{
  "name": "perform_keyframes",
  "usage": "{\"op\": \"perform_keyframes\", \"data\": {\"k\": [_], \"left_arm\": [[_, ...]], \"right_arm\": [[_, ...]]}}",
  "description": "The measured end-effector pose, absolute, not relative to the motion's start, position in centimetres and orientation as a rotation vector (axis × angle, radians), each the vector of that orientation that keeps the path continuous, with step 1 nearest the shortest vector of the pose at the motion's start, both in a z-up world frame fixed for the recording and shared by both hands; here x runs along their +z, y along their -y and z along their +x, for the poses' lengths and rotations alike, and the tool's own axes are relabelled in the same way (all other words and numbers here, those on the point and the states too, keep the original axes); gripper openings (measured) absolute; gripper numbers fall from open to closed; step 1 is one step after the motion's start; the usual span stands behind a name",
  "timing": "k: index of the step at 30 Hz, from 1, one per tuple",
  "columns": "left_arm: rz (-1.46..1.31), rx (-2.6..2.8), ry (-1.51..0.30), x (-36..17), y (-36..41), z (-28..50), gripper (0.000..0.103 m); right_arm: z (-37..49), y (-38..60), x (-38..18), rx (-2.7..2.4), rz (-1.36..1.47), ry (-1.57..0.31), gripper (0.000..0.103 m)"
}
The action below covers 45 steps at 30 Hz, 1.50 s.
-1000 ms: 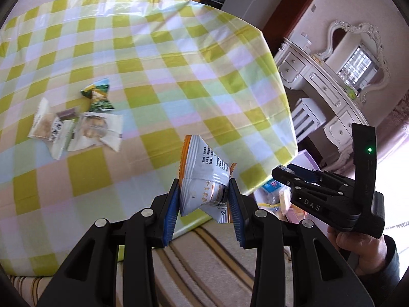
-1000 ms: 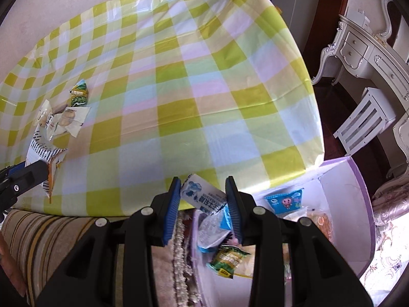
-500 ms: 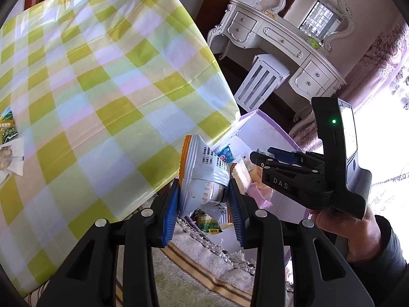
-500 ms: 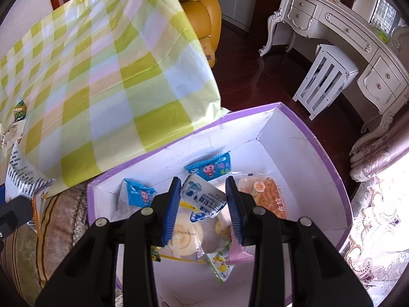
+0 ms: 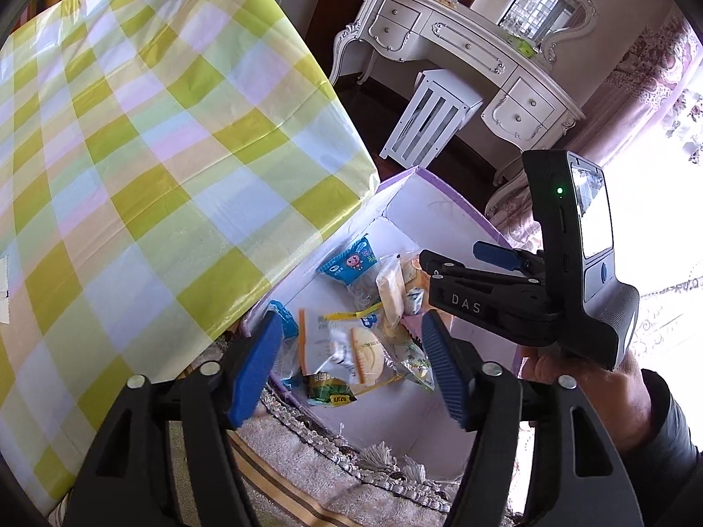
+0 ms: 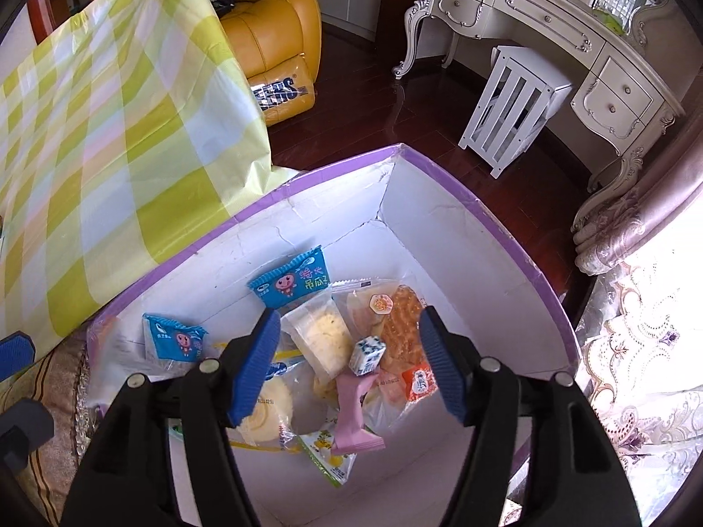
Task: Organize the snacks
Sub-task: 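Carry both packets over the white box and open both grippers, then move both tools back to the remaining snacks on the table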
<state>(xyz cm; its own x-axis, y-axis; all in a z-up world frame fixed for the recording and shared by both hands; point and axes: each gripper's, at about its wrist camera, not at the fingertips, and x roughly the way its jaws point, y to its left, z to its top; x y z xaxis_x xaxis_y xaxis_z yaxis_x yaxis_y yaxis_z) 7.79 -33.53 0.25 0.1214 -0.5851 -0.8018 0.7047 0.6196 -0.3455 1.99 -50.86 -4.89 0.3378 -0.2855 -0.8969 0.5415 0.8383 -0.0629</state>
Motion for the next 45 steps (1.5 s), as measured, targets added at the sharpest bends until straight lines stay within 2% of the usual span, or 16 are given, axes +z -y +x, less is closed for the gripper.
{"op": "perform_keyframes", "data": {"k": [14, 27, 45], "left_arm": [[0.074, -0.854, -1.057, 1.3, 30.5, 9.7, 0.073], [-0.014, -0.664, -0.987, 2.7, 23.4, 14.2, 0.074], [-0.22, -0.411, -0.963, 2.1, 10.9, 18.8, 0.074]], "right_arm": [[3.6, 48.5, -3.0, -0.502, 0.246, -1.063, 0.076], [7.1, 43.2, -1.2, -0.376, 0.225, -1.031, 0.076], [11.5, 35.3, 0.3, -0.194, 0.19, -0.967, 0.077]]}}
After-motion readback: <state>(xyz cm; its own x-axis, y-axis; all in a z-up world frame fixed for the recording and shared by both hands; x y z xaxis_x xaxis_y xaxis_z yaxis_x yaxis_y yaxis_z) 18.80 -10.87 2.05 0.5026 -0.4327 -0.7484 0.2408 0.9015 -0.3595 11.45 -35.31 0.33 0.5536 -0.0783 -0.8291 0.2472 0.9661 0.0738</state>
